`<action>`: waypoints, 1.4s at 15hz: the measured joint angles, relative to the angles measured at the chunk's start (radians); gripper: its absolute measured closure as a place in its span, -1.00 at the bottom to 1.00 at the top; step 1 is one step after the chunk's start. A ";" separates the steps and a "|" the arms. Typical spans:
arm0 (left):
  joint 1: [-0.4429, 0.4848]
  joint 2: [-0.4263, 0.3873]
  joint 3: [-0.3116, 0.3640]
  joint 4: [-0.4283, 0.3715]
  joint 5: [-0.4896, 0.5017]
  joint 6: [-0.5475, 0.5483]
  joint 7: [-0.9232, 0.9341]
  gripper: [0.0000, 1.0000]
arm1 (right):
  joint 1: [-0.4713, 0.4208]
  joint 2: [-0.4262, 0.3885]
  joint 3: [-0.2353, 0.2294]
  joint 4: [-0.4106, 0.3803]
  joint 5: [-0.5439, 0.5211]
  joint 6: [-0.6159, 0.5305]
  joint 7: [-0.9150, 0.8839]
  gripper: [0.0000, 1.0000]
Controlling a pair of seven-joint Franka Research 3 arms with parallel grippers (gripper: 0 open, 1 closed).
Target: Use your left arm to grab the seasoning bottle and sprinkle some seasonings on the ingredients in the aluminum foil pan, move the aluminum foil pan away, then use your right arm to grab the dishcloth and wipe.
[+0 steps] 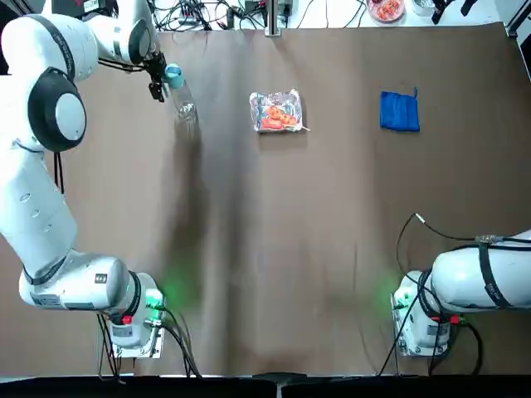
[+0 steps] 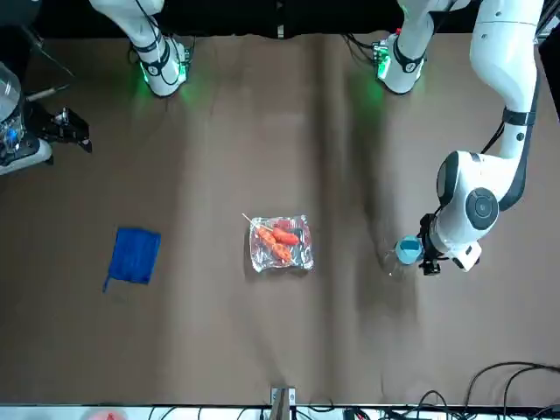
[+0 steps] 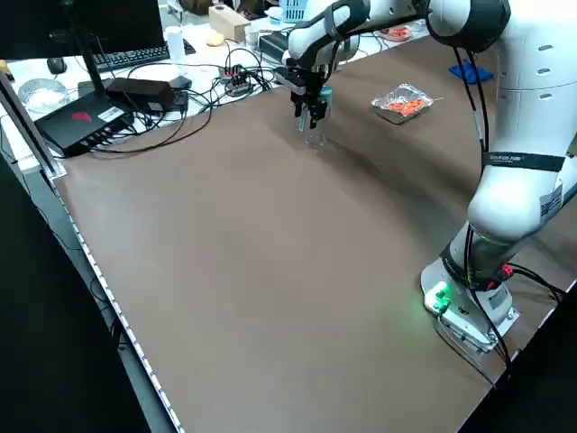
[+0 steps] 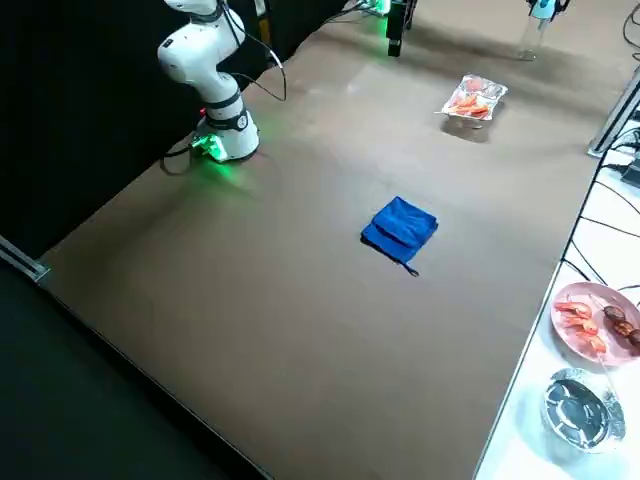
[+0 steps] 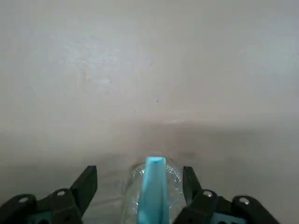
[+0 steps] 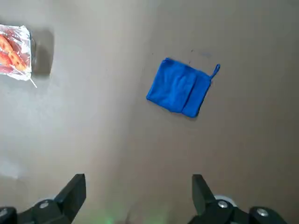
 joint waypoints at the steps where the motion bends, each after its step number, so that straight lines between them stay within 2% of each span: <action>1: 0.000 0.000 0.000 0.000 0.000 0.000 0.000 -0.65 | 0.000 0.000 0.002 -0.004 -0.001 0.009 0.000 -1.00; 2: 0.000 0.000 0.000 0.000 0.000 0.000 0.000 -0.47 | 0.000 -0.001 0.003 -0.020 -0.002 0.034 0.001 -1.00; 3: 0.000 0.000 0.000 0.000 0.000 0.000 0.000 -0.46 | 0.000 -0.001 0.002 -0.026 -0.002 0.043 0.001 -1.00; 4: 0.000 0.000 0.000 0.000 0.000 0.000 0.000 -0.33 | -0.002 -0.002 0.001 -0.029 -0.002 0.047 0.002 -1.00; 8: 0.001 0.000 0.000 0.000 0.000 0.001 0.000 0.47 | -0.009 -0.005 -0.002 -0.034 0.006 0.050 0.002 -1.00; 9: 0.001 0.000 0.000 0.001 0.000 0.001 0.000 0.53 | -0.007 -0.006 0.001 -0.035 0.005 0.050 0.001 -1.00; 17: 0.001 -0.002 -0.005 0.008 0.000 0.002 0.000 0.54 | 0.016 -0.019 0.005 -0.031 0.004 0.060 0.000 -1.00; 21: 0.002 -0.045 -0.040 0.021 0.000 -0.038 -0.004 0.54 | 0.015 -0.019 0.000 -0.031 0.004 0.061 0.000 -1.00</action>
